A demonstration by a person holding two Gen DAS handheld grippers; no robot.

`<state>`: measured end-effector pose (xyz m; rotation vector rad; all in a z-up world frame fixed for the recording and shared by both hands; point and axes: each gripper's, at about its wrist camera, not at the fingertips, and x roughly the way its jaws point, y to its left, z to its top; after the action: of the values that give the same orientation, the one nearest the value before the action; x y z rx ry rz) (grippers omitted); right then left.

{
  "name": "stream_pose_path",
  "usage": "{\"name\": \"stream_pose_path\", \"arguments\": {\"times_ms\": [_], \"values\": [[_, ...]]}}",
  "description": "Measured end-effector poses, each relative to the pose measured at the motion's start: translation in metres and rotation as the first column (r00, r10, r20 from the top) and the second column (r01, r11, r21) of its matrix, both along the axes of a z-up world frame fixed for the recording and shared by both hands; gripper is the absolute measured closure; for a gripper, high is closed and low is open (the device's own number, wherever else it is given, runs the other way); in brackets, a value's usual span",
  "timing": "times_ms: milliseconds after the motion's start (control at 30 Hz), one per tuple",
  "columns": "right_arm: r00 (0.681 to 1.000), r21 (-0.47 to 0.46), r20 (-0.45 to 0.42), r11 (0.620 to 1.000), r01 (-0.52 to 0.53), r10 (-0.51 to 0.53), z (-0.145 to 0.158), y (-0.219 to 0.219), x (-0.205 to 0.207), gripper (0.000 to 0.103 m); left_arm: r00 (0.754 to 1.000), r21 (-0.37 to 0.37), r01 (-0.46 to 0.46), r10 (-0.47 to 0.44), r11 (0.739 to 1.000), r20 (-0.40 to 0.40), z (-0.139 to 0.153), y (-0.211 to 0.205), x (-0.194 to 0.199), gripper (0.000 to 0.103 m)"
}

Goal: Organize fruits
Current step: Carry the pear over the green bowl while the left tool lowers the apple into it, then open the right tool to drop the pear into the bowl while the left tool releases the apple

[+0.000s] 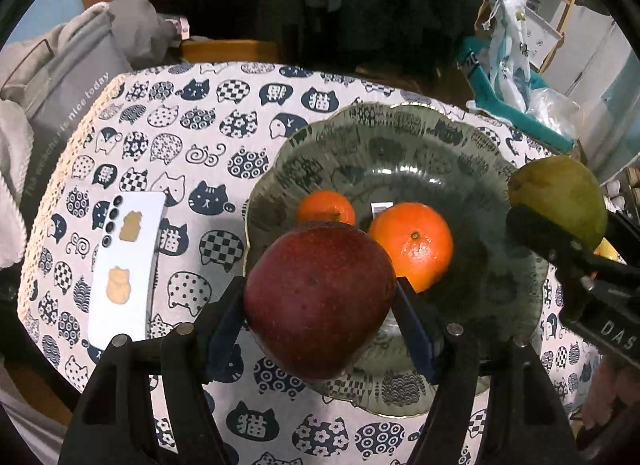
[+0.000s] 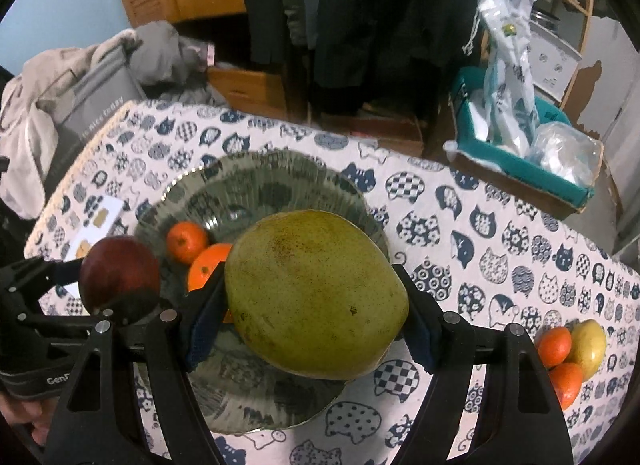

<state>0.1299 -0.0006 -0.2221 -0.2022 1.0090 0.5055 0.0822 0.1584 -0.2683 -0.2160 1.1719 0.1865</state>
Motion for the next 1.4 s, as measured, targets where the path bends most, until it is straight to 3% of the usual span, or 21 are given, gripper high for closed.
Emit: {"name": "stream_pose_path", "arguments": {"times_ms": [400,567,833,933,1000,1400], "values": [[0.998,-0.048,-0.056,0.998,-0.028,0.026,-0.029,0.008,0.006,0.026,0.999,0.023,0.014,-0.013,1.000,-0.043,-0.018,-0.004,0.006,0.029],[0.996,-0.050,-0.089,0.998,-0.030,0.026,-0.035,0.008,0.009,0.026,0.997,-0.018,0.014,-0.015,1.000,-0.082,-0.027,-0.005,0.010,0.029],[0.990,-0.041,-0.133,0.998,-0.042,0.037,-0.037,0.010,0.016,0.025,0.993,0.005,0.044,-0.043,0.999,-0.106,-0.030,-0.013,0.011,0.029],[0.989,-0.035,-0.145,0.998,-0.045,0.039,-0.038,0.012,0.018,0.024,0.995,0.009,0.043,-0.042,0.999,-0.085,-0.024,-0.014,0.009,0.019],[0.989,-0.031,-0.147,0.999,-0.039,0.034,-0.037,0.012,0.020,0.024,0.996,0.018,0.043,-0.041,0.999,-0.075,-0.021,-0.014,0.009,0.014],[0.996,0.066,-0.086,0.998,0.022,-0.016,0.004,-0.006,0.023,0.024,1.000,-0.018,0.005,-0.005,1.000,-0.017,0.008,-0.007,0.002,0.014]]}}
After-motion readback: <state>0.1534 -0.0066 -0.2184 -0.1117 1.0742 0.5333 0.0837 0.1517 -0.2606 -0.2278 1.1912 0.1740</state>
